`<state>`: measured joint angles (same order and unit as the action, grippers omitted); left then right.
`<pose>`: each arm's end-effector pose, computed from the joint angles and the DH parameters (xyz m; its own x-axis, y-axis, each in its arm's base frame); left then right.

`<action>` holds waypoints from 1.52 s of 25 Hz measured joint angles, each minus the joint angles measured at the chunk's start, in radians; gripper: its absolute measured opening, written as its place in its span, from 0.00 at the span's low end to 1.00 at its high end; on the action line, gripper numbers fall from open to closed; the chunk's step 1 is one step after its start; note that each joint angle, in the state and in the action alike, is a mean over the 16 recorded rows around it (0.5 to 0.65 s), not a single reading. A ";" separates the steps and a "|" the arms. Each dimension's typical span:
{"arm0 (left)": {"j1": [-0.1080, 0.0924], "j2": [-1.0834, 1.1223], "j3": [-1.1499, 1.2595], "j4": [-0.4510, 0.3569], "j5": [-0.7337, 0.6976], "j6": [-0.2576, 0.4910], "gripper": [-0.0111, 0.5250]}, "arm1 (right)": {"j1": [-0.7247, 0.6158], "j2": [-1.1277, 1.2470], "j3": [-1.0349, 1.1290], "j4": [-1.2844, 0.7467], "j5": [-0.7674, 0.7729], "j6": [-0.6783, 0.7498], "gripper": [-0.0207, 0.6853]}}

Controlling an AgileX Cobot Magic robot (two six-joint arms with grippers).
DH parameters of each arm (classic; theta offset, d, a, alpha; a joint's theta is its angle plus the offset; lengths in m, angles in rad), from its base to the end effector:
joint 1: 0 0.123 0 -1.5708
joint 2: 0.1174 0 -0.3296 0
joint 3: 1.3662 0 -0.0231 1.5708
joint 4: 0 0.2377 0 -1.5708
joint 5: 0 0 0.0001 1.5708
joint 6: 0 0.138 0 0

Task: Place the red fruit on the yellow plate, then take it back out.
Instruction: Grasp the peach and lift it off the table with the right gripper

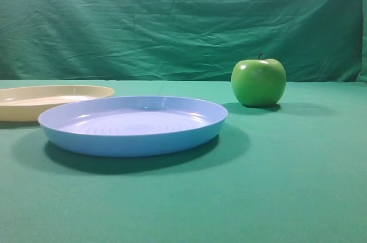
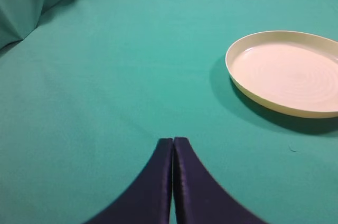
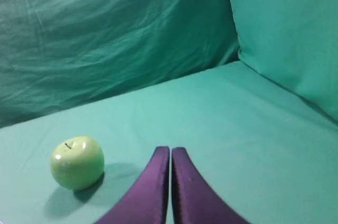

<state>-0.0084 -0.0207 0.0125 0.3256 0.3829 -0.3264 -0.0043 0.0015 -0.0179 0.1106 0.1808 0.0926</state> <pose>0.0385 0.0162 0.1639 -0.2634 -0.0205 -0.9645 -0.1129 0.9936 0.0097 0.0443 0.0026 0.1991 -0.0776 0.2003 -0.9766 0.0000 0.9796 0.2009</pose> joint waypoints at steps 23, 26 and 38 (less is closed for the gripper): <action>0.000 0.000 0.000 0.000 0.000 0.000 0.02 | 0.152 0.665 -0.504 0.071 0.616 -0.284 0.03; 0.000 0.000 0.000 0.000 0.000 0.000 0.02 | 0.172 0.759 -0.528 0.081 0.636 -0.331 0.04; 0.000 0.000 0.000 0.000 0.000 0.000 0.02 | 0.211 1.112 -0.594 0.128 0.541 -0.508 0.57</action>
<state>-0.0084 -0.0207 0.0125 0.3256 0.3829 -0.3264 0.2065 1.1137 -0.6123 0.2386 0.7214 -0.4149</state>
